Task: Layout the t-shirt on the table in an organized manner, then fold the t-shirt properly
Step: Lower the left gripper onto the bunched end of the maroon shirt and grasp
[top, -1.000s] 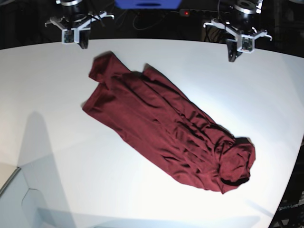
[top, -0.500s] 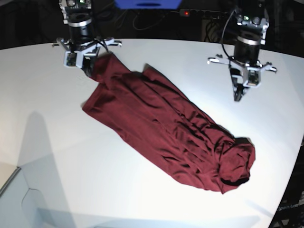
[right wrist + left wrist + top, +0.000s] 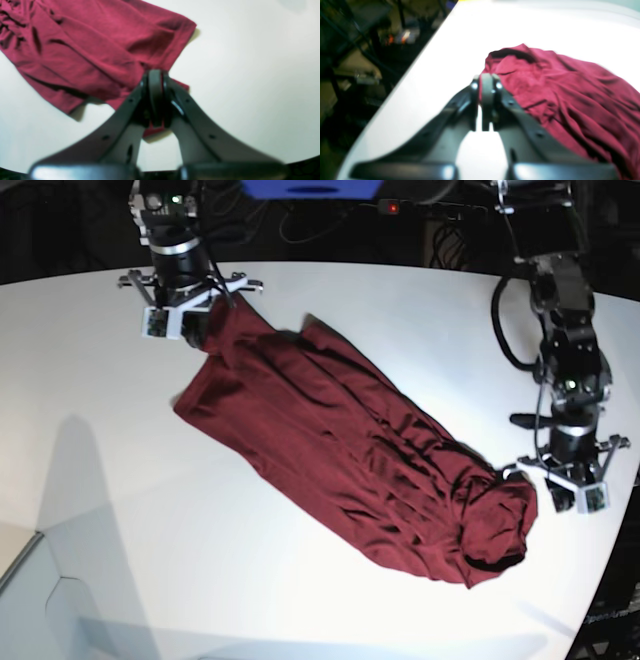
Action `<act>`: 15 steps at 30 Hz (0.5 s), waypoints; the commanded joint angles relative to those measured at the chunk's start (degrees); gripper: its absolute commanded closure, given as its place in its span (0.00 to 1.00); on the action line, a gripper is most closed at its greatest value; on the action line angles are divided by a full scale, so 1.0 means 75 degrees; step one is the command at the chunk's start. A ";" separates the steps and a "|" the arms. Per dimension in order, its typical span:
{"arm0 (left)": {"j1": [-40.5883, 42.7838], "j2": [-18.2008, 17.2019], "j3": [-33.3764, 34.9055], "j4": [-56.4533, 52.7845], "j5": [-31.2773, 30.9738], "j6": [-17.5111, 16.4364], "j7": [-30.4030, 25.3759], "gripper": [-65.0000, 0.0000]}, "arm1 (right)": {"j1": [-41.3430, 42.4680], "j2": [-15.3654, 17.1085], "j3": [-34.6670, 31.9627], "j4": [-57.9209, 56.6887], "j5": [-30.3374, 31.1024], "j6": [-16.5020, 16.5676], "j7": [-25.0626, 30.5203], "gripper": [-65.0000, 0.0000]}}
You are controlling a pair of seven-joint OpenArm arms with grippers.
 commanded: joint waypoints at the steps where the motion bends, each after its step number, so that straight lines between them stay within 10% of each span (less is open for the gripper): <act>1: -0.0357 -0.0104 -0.0127 -0.0188 -0.0198 0.0050 -0.0009 0.88 | -0.0016 0.0011 0.0004 0.0128 0.0002 -0.0004 0.0169 1.00; 6: -0.1376 -0.0197 -0.0303 -0.1805 -0.1347 0.0050 0.0471 0.61 | -0.0062 -0.0048 -0.0008 0.0116 0.0002 -0.0004 0.0169 0.91; 15: -0.2513 -0.0303 0.0189 -0.4173 -0.1476 0.0050 -0.0220 0.61 | -0.0039 -0.0048 -0.0020 0.0116 0.0002 -0.0004 0.0169 0.73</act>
